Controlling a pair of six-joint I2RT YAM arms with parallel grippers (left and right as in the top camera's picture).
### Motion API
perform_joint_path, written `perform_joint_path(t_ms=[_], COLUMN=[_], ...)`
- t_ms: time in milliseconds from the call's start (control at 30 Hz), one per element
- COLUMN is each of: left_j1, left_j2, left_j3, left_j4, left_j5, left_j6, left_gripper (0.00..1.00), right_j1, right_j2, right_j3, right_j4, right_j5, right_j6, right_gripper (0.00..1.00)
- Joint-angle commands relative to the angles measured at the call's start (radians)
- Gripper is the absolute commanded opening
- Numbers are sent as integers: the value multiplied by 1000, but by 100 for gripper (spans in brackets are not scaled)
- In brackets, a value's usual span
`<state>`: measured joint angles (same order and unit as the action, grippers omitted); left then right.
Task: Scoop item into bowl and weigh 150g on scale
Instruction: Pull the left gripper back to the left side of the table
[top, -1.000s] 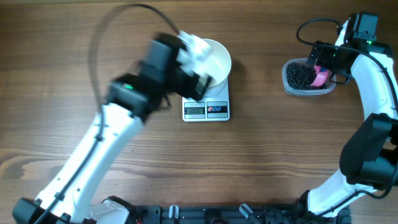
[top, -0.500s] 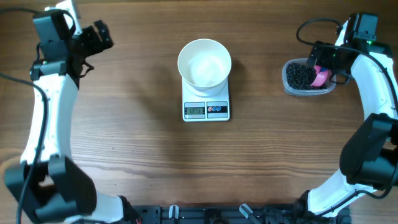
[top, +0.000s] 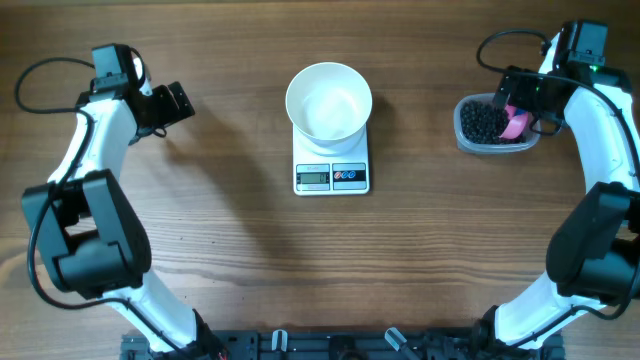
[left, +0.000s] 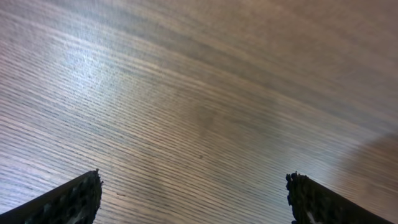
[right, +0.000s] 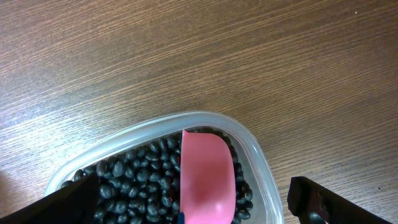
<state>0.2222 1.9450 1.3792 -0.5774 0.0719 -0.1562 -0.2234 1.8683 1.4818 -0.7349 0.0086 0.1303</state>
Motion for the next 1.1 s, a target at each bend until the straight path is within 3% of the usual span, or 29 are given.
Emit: perform_joint_path(t_ms=[0, 633, 1067], left_j1=[5, -15, -117], left_j2=[32, 32, 32], left_j3=[6, 5, -6], left_j4=[1, -25, -158], left_j5=[-21, -29, -29], left_j6=[-9, -9, -9], left_gripper=[100, 100, 100], right_j1=[1, 1, 1], right_j2=[24, 24, 24], right_j3=[-5, -5, -5], right_j4=[2, 2, 2], right_j5=[18, 18, 18], right_j6=[3, 3, 3], right_gripper=[100, 100, 100])
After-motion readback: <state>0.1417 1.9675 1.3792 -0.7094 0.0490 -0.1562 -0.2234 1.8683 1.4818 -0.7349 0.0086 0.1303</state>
